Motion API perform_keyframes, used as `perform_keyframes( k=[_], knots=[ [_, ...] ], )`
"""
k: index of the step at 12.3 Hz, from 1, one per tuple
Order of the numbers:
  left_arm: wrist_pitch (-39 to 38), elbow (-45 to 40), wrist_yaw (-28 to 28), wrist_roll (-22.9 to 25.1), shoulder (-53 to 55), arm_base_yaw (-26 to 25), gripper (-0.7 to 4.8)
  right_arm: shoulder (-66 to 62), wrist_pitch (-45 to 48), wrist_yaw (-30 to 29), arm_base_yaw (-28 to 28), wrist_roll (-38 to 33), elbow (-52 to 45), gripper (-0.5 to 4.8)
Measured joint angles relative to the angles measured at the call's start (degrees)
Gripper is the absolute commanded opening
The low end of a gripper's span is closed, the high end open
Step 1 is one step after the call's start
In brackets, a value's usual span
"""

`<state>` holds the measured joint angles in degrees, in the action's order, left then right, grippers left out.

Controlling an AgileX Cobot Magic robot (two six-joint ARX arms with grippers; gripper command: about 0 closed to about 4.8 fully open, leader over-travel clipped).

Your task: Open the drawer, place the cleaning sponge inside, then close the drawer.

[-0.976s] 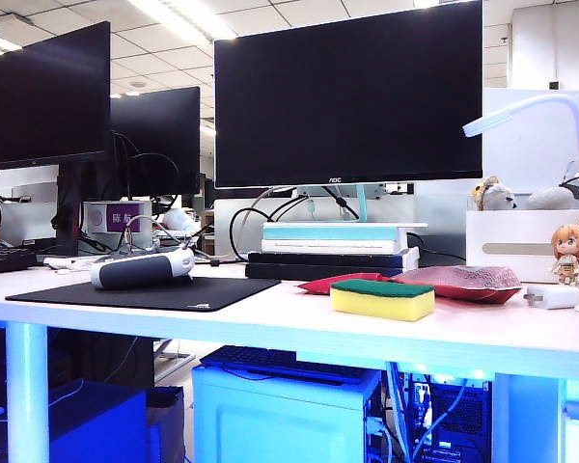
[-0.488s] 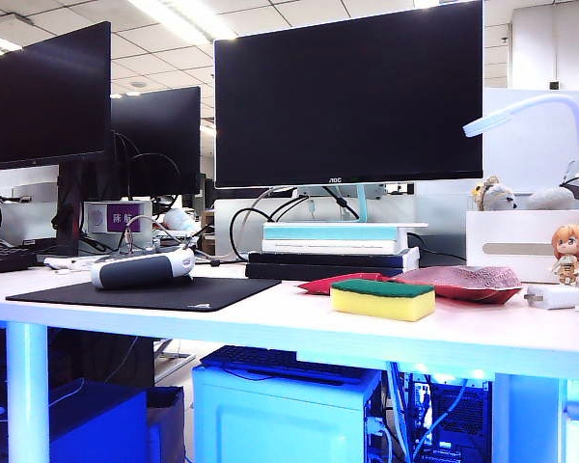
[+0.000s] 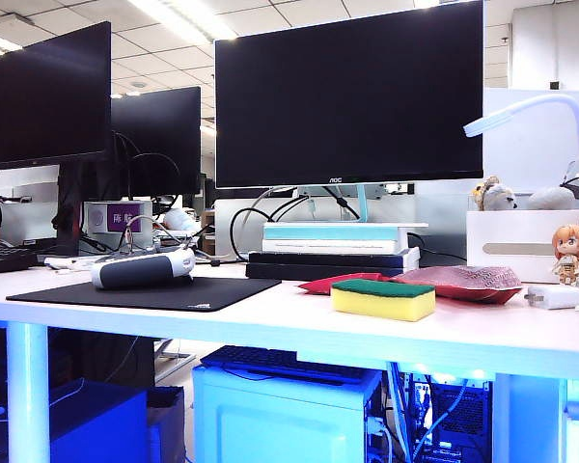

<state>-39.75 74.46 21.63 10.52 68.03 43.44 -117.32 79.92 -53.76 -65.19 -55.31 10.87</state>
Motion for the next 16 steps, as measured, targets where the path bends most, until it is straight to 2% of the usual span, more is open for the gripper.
perform_keyframes(
  k=[3,10,16],
  knots=[
    [0.0,0.0,0.0,0.0,0.0,0.0,-0.05,0.0,-1.1,2.3,0.0,0.0,0.1,4.79],
    [0.0,0.0,0.0,0.0,0.0,0.0,-0.05,-0.1,-1.4,-2.1,0.0,-0.2,1.7,4.79],
    [0.0,0.0,0.0,0.0,0.0,0.0,-0.05,-0.1,-1.3,-1.7,0.0,-1.2,1.7,4.79]
  ],
)
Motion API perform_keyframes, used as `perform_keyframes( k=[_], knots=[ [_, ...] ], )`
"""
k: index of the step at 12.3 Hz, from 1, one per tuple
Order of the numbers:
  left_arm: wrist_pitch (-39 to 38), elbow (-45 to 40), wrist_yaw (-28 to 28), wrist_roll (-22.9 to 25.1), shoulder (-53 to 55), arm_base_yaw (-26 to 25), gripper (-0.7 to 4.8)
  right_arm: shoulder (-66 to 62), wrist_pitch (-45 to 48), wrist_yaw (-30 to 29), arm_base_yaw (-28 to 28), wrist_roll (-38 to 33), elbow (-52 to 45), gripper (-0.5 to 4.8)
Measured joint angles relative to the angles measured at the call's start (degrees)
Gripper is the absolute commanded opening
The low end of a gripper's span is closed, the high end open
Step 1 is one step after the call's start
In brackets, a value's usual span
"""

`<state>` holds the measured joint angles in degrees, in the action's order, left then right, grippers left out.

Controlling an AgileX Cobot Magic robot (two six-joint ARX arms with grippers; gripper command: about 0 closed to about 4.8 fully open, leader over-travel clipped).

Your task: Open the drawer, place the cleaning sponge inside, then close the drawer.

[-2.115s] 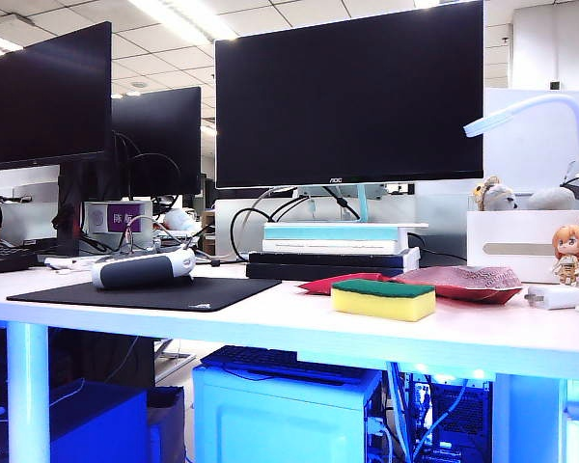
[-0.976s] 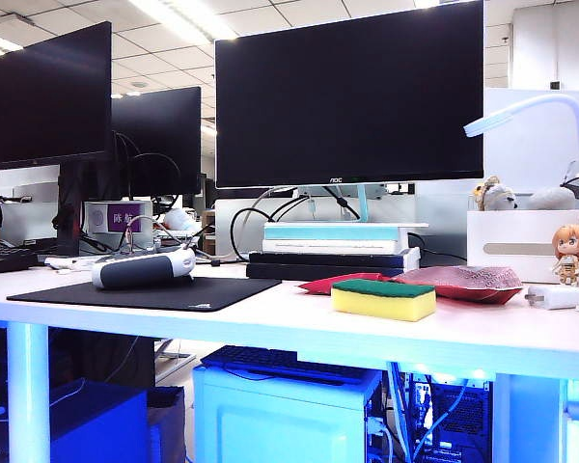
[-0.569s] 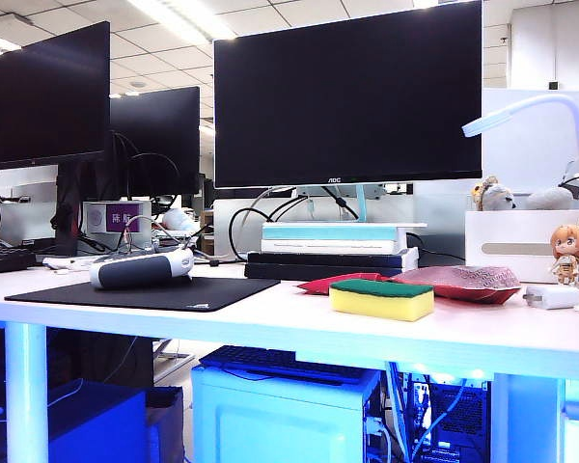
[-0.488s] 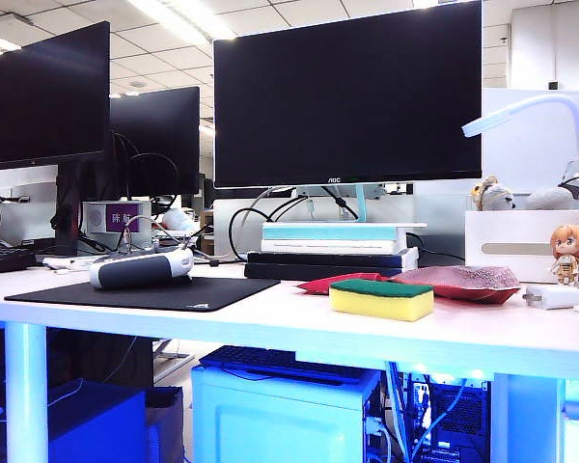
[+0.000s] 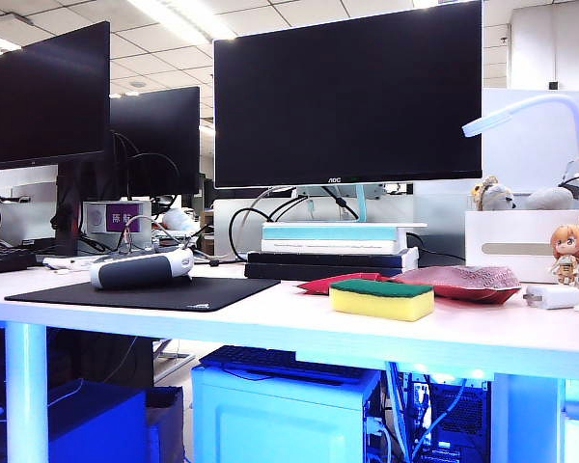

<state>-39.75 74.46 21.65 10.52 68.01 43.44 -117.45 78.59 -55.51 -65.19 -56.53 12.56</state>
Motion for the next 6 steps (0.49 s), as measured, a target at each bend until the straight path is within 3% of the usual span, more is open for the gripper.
perform_keyframes(
  k=[6],
  knots=[
    [0.0,0.0,0.0,0.0,0.0,0.0,-0.05,0.0,-0.1,-1.2,0.0,-0.4,0.0,4.79]
  ],
)
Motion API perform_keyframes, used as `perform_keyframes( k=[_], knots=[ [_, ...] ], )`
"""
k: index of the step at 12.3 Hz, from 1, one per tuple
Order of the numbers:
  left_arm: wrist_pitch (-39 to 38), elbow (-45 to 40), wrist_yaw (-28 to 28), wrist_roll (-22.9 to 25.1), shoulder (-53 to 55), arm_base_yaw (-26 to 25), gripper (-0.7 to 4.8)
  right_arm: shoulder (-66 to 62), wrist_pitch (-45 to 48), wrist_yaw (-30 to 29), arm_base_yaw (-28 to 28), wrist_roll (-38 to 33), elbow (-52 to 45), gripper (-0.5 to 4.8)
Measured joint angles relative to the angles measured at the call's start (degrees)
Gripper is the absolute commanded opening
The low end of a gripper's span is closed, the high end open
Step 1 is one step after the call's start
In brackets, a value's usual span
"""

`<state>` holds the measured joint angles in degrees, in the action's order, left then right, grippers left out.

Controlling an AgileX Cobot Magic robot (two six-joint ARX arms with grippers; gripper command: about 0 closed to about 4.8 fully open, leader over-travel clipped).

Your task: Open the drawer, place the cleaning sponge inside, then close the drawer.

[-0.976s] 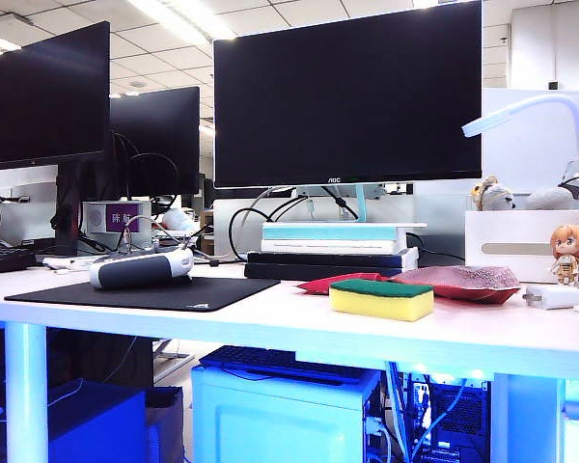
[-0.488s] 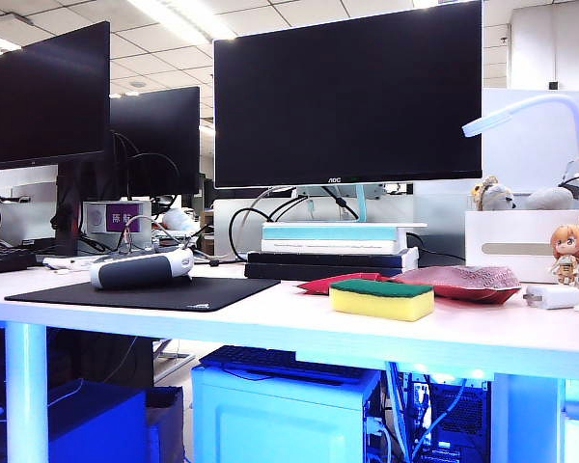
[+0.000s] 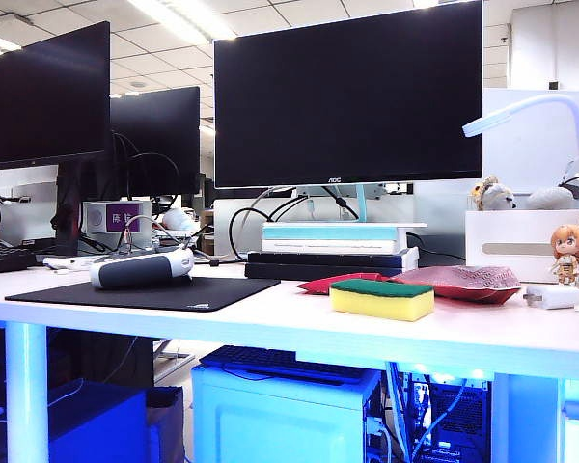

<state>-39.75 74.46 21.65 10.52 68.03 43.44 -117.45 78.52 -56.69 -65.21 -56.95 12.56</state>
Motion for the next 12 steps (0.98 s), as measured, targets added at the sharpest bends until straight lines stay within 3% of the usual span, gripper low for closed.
perform_keyframes(
  k=[12],
  knots=[
    [-0.3,0.0,0.0,0.0,0.0,0.0,-0.05,0.1,1.6,-7.6,-0.6,5.0,-4.3,4.79]
  ],
)
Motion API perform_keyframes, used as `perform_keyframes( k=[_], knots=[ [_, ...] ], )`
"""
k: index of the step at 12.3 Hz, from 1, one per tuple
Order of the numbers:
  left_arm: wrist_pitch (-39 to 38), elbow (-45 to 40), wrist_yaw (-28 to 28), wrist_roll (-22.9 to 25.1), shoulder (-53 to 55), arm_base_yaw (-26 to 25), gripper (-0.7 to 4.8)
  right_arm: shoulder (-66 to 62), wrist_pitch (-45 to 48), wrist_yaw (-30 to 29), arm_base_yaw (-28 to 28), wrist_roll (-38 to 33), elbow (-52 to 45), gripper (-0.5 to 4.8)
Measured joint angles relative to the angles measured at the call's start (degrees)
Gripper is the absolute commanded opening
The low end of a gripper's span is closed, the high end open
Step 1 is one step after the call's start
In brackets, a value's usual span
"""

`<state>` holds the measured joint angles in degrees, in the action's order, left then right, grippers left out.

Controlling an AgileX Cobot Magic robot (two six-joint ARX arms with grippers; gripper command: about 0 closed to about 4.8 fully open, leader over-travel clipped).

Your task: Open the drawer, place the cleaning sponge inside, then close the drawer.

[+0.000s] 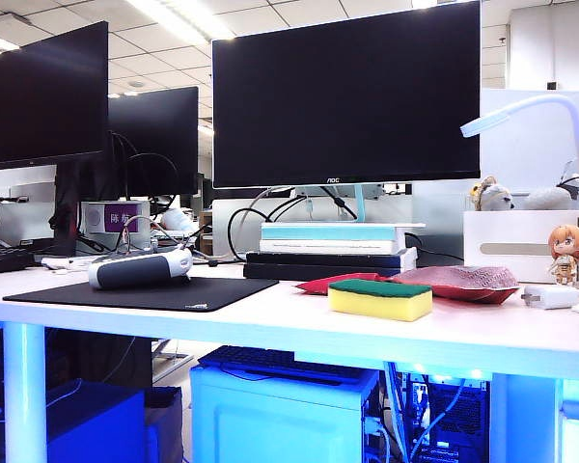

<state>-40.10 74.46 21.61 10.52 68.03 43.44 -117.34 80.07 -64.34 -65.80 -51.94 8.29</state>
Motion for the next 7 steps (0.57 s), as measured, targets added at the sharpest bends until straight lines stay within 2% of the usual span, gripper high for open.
perform_keyframes(
  k=[2,5,7],
  knots=[
    [0.0,0.0,0.0,0.0,0.0,0.0,-0.05,0.0,0.0,0.3,-1.4,0.3,-0.9,4.79],
    [0.0,0.0,0.0,0.0,0.0,0.0,-0.05,0.0,0.0,4.6,-6.1,0.4,-2.6,4.79],
    [0.0,0.0,0.0,0.0,0.0,0.0,-0.05,0.0,-0.6,4.7,-6.0,1.1,-1.4,4.79]
  ],
)
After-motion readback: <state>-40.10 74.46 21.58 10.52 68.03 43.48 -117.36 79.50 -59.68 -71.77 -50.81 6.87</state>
